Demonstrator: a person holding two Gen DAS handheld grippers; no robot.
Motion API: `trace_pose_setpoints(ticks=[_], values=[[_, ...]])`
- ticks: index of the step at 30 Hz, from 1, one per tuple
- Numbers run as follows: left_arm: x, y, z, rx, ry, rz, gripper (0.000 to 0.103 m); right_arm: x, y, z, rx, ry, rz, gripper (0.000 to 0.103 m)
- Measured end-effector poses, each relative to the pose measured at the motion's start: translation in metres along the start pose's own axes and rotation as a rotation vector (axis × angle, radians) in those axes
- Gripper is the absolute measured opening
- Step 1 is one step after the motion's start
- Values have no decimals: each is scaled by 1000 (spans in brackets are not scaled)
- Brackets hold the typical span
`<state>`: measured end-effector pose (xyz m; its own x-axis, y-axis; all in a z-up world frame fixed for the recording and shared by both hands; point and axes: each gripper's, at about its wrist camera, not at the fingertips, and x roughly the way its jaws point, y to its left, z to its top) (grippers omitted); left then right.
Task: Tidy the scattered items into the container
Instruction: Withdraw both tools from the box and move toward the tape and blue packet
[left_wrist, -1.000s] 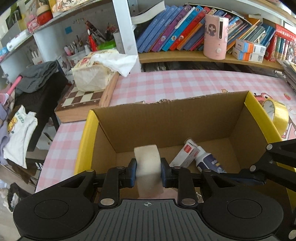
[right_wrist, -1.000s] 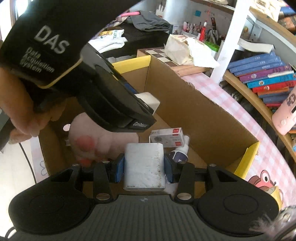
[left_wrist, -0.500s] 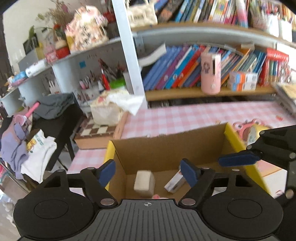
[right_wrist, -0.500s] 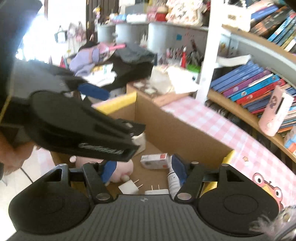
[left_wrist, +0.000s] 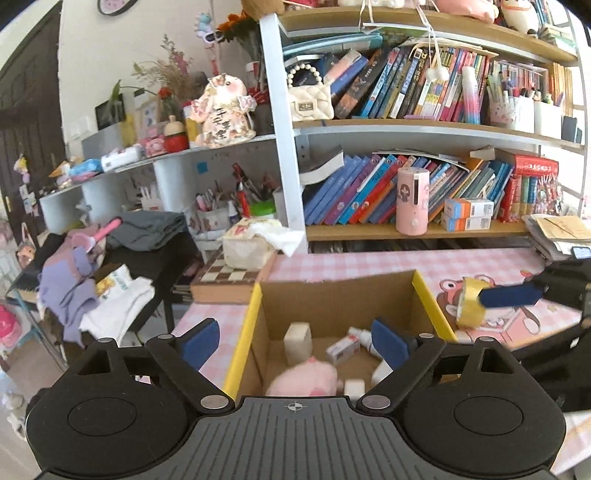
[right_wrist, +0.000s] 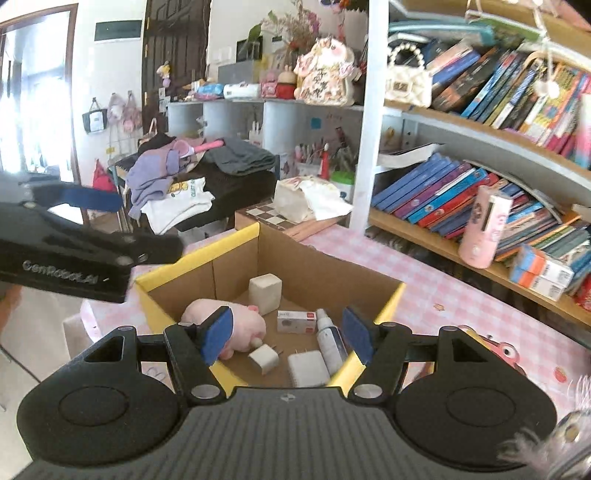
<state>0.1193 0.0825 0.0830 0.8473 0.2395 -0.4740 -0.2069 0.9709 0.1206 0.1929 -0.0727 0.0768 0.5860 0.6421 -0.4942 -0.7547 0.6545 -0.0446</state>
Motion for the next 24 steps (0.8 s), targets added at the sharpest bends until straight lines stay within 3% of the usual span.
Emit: trace_pose_setpoints(ticks=[12,24], values=[[-69,-11,-48,-84,-11,-8,94,-68,33,-43,61,-16,-74,70],[-79,-39,-106,6,150,-36,96,-80,66,-112,95,172,-123,74]])
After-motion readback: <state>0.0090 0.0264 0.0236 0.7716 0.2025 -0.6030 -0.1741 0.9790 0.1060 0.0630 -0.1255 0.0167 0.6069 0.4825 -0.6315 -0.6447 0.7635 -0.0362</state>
